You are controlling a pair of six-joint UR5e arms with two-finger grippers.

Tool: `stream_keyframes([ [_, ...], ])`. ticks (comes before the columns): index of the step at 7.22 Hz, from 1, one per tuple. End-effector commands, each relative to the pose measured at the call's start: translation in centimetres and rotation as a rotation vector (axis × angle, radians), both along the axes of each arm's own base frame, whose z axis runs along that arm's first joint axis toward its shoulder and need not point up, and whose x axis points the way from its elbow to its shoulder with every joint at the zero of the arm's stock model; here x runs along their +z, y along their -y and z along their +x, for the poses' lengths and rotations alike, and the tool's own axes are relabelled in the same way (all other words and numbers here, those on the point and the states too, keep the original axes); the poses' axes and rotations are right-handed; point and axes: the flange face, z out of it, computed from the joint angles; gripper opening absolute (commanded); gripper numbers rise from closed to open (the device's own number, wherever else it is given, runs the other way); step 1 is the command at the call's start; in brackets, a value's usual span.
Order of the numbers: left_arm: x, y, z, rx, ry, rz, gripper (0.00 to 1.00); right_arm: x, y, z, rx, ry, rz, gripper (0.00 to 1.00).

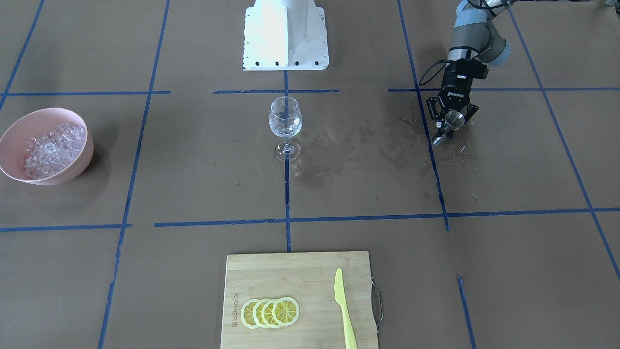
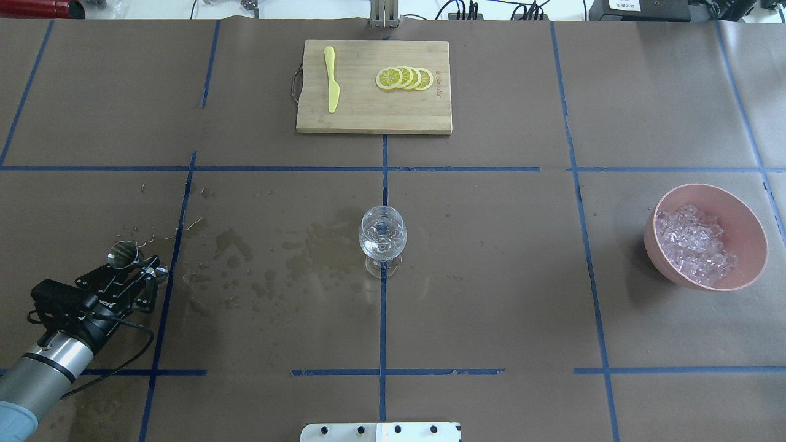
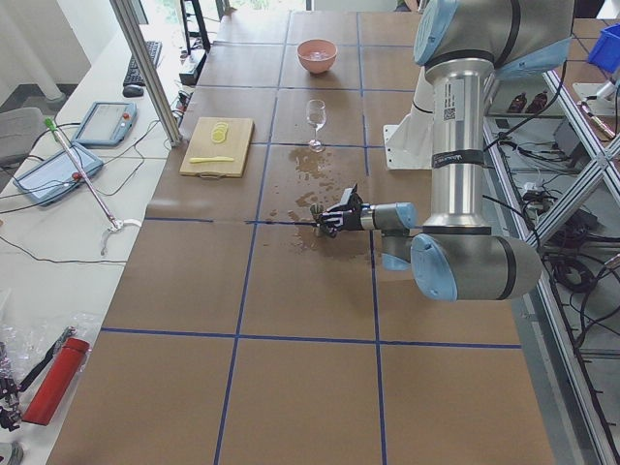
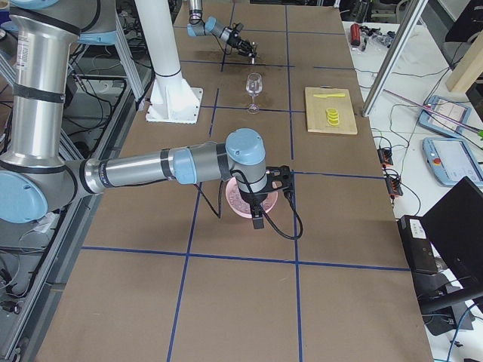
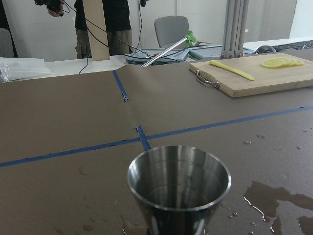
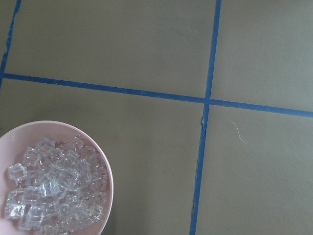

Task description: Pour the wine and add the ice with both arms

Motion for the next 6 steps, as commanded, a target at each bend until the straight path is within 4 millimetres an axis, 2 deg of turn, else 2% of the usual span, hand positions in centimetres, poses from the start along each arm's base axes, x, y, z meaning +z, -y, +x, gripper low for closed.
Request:
stream_keyframes([
  [1, -0.2, 0.0, 0.0, 0.000, -0.003, 0.000, 0.64, 0.0, 0.0, 0.0, 0.000, 0.000, 0.000, 1.00],
  [2, -0.3, 0.0, 0.0, -0.001, -0.008, 0.001, 0.80, 0.0, 0.0, 0.0, 0.000, 0.000, 0.000, 1.00],
  [3, -0.7, 0.1, -0.4, -0.027, -0.027, 0.009, 1.00, 0.0, 0.0, 0.0, 0.000, 0.000, 0.000, 1.00],
  [6, -1.5, 0.5, -2.2, -0.141, -0.101, 0.045, 1.00, 0.1, 0.0, 0.0, 0.001, 0.000, -0.003, 1.00],
])
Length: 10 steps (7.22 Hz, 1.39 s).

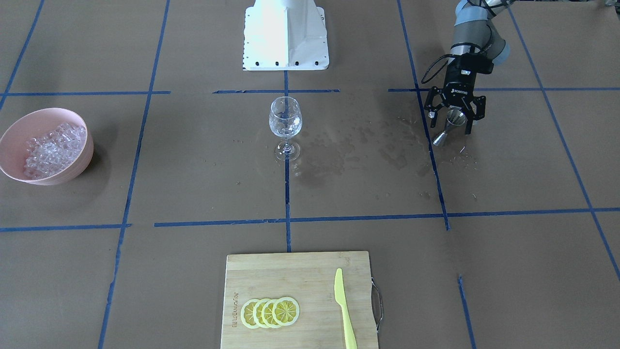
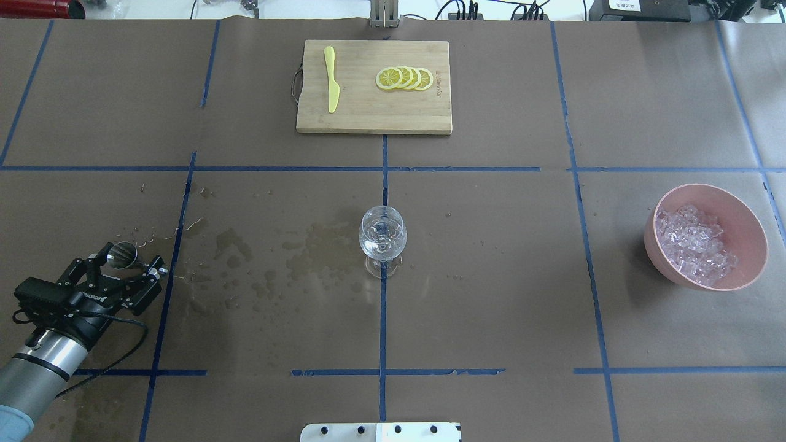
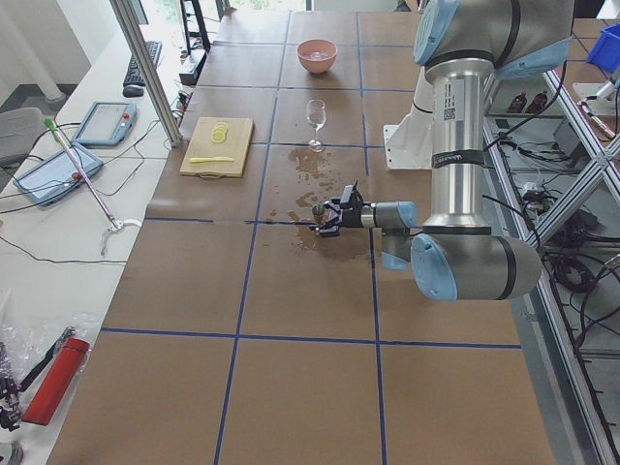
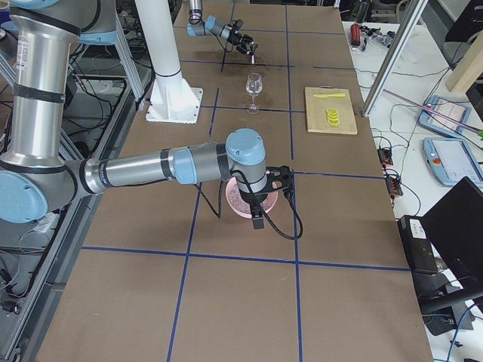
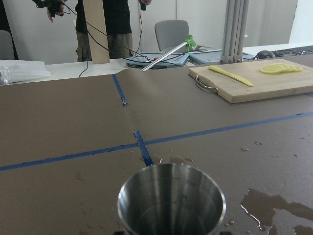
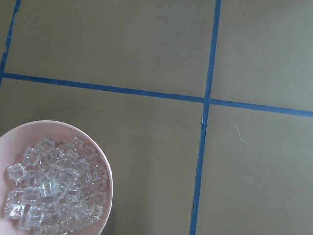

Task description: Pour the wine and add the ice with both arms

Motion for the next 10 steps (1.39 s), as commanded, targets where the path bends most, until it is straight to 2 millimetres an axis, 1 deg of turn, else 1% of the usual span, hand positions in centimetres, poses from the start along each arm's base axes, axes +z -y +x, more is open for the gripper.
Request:
stream_keyframes([
  [1, -1.0, 0.2, -1.0, -0.072, -0.043, 0.017, 1.00, 0.0, 0.0, 0.0, 0.001, 0.000, -0.001, 1.00],
  [3, -3.5, 0.2, -1.5, -0.072, -0.076, 0.034, 1.00, 0.0, 0.0, 0.0, 0.001, 0.002, -0.001, 1.00],
  [5, -5.8, 0.0, -3.5, -0.068, -0.069, 0.132, 1.00, 0.0, 0.0, 0.0, 0.001, 0.002, -0.002, 1.00],
  [6, -7.5, -0.1, -4.3, -0.069, -0.041, 0.180, 1.00, 0.0, 0.0, 0.0, 0.001, 0.002, -0.002, 1.00],
  [7, -8.1, 0.1, -4.2, -0.036, -0.042, 0.195, 0.99, 0.0, 0.0, 0.0, 0.001, 0.002, -0.001, 1.00],
  [8, -8.6, 1.5, -4.9, -0.024, 0.003, 0.231, 0.99, -0.1, 0.0, 0.0, 0.001, 0.002, 0.001, 1.00],
  [9, -8.7, 3.7, -6.4, 0.000, 0.058, 0.276, 0.99, 0.0, 0.0, 0.0, 0.001, 0.002, -0.001, 1.00],
  [10, -8.5, 5.9, -8.5, 0.039, 0.134, 0.329, 0.99, 0.0, 0.0, 0.0, 0.001, 0.002, -0.001, 1.00],
])
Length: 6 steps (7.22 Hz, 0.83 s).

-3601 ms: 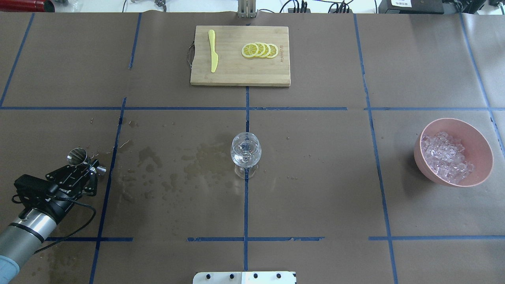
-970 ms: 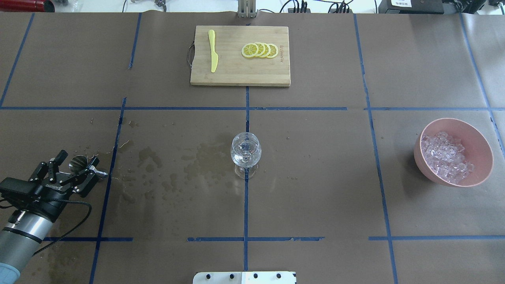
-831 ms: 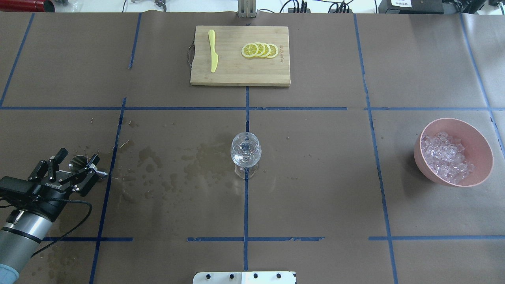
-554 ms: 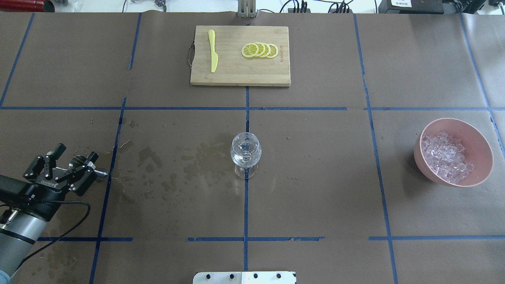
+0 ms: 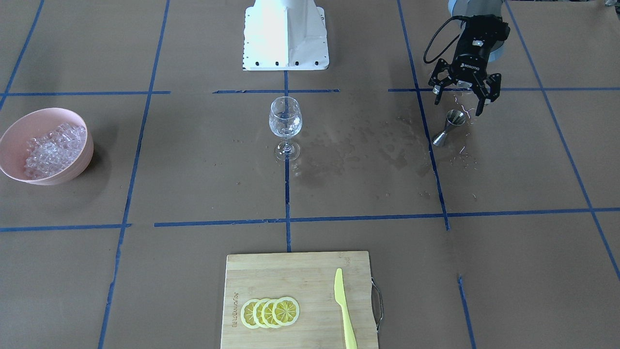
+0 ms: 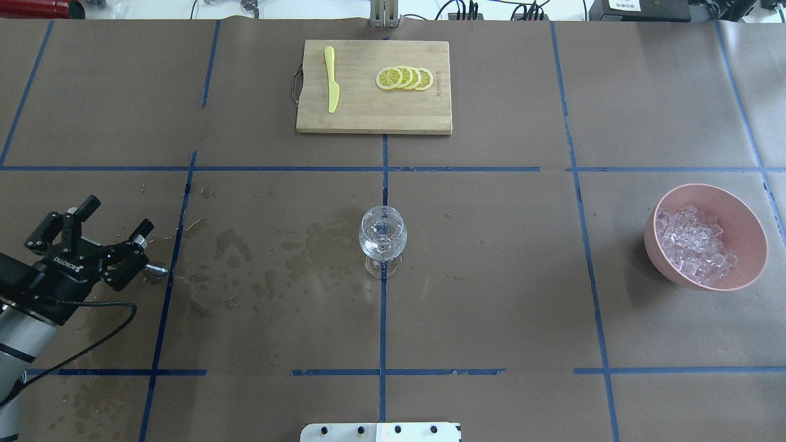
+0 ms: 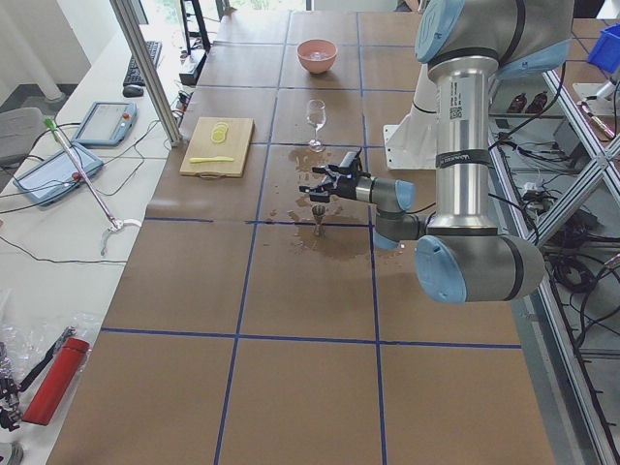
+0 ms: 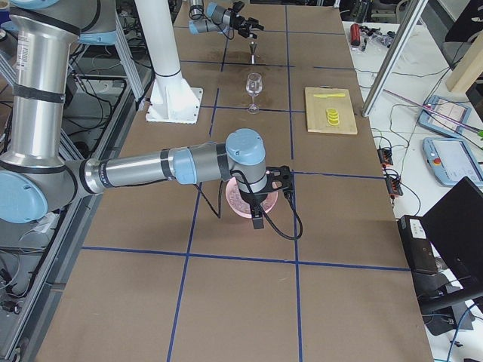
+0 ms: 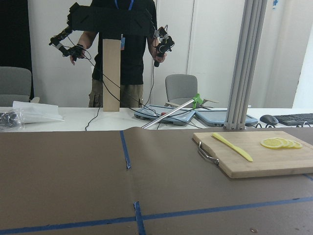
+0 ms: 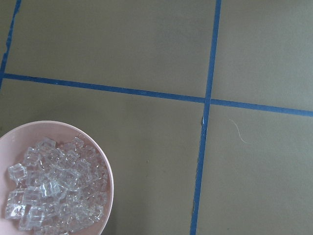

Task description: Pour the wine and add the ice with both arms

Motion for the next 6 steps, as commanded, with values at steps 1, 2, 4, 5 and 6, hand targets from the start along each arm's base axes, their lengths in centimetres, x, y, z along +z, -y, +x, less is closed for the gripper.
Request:
stream_keyframes([
  [1, 0.4, 5.1, -4.3, 0.042, 0.212, 0.083, 0.99, 0.1, 0.0, 0.0, 0.000, 0.000, -0.002, 1.00],
  [2, 0.9, 7.6, -6.6, 0.073, 0.314, 0.091, 0.99, 0.0, 0.0, 0.0, -0.001, 0.000, 0.001, 1.00],
  [4, 2.5, 12.5, -10.6, 0.182, 0.536, 0.009, 0.99, 0.1, 0.0, 0.0, -0.001, -0.002, -0.001, 1.00],
  [5, 3.5, 14.6, -13.7, 0.244, 0.643, -0.044, 0.99, 0.2, 0.0, 0.0, -0.001, -0.003, -0.001, 1.00],
  [6, 3.9, 16.8, -17.2, 0.269, 0.728, -0.079, 0.99, 0.2, 0.0, 0.0, -0.001, -0.003, -0.001, 1.00],
])
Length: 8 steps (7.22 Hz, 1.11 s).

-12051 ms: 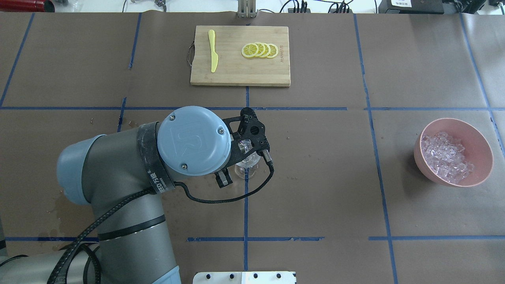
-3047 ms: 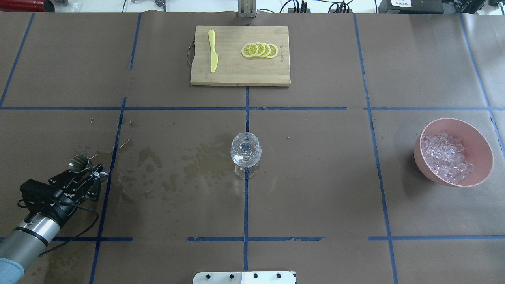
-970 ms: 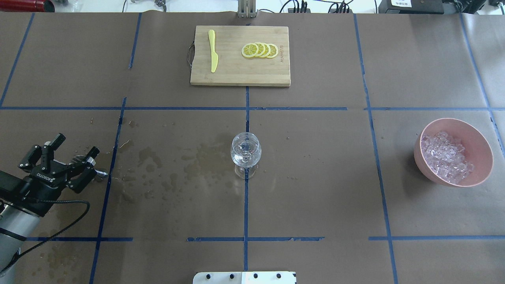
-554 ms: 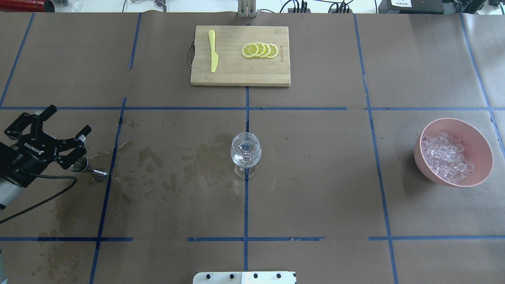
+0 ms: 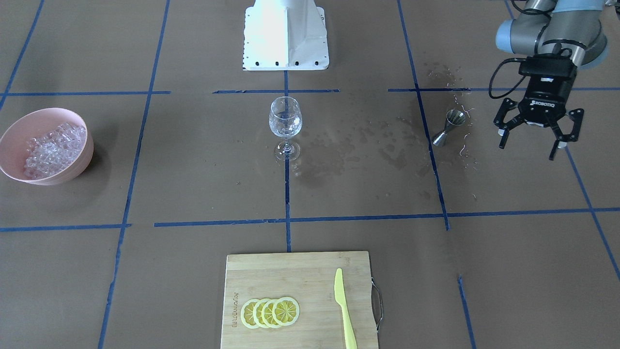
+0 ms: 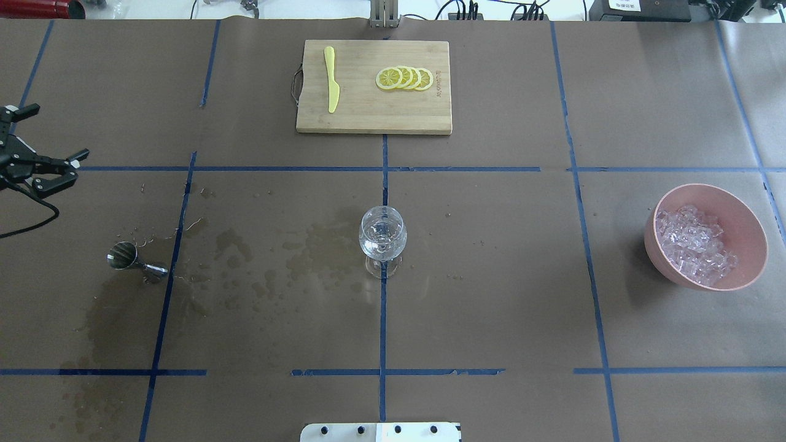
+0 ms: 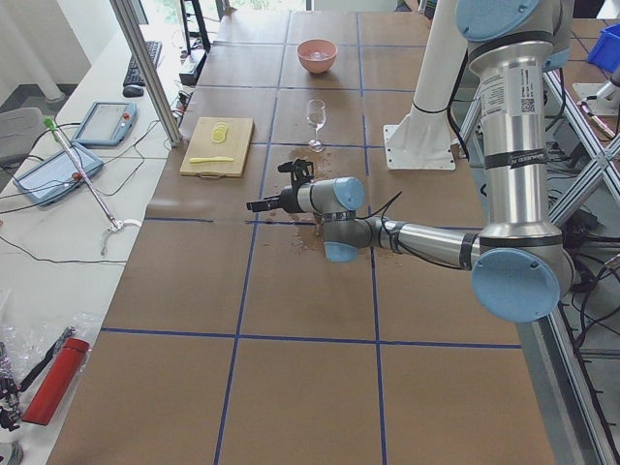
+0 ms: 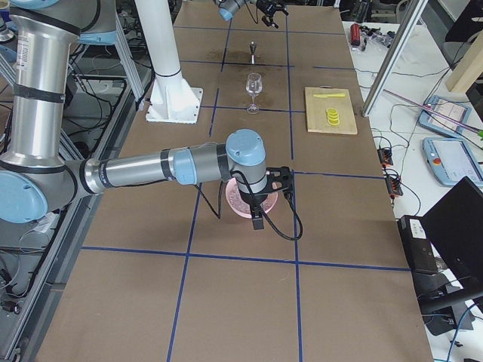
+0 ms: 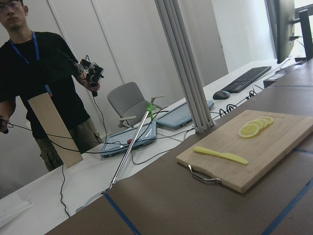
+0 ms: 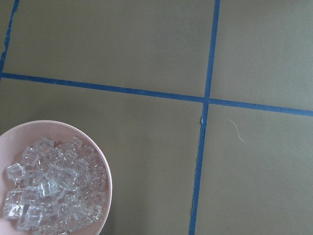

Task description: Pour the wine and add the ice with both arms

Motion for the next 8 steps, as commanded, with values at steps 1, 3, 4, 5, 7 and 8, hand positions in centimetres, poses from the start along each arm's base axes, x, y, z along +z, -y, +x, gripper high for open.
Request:
stream_keyframes([
  [1, 1.4, 4.3, -7.1, 0.082, 0.141, -0.169, 0.98, 0.2, 0.0, 0.0, 0.000, -0.001, -0.005, 1.00],
  [3, 1.9, 6.7, -13.4, 0.166, 0.104, -0.393, 1.00, 0.2, 0.0, 0.0, 0.000, 0.001, -0.006, 1.00],
  [4, 3.4, 6.3, -16.8, 0.149, 0.101, -0.463, 1.00, 0.4, 0.0, 0.0, -0.002, -0.001, -0.007, 1.00],
  [5, 5.8, 6.2, -17.8, 0.172, 0.079, -0.657, 1.00, 0.4, 0.0, 0.0, -0.004, -0.002, -0.005, 1.00],
  [7, 7.0, 8.9, -19.5, 0.134, 0.087, -1.070, 1.00, 0.6, -0.2, 0.0, -0.006, -0.002, -0.008, 1.00],
  [8, 8.3, 7.8, -23.3, 0.090, 0.060, -1.114, 1.00, 0.5, -0.2, 0.0, -0.006, -0.002, -0.007, 1.00],
])
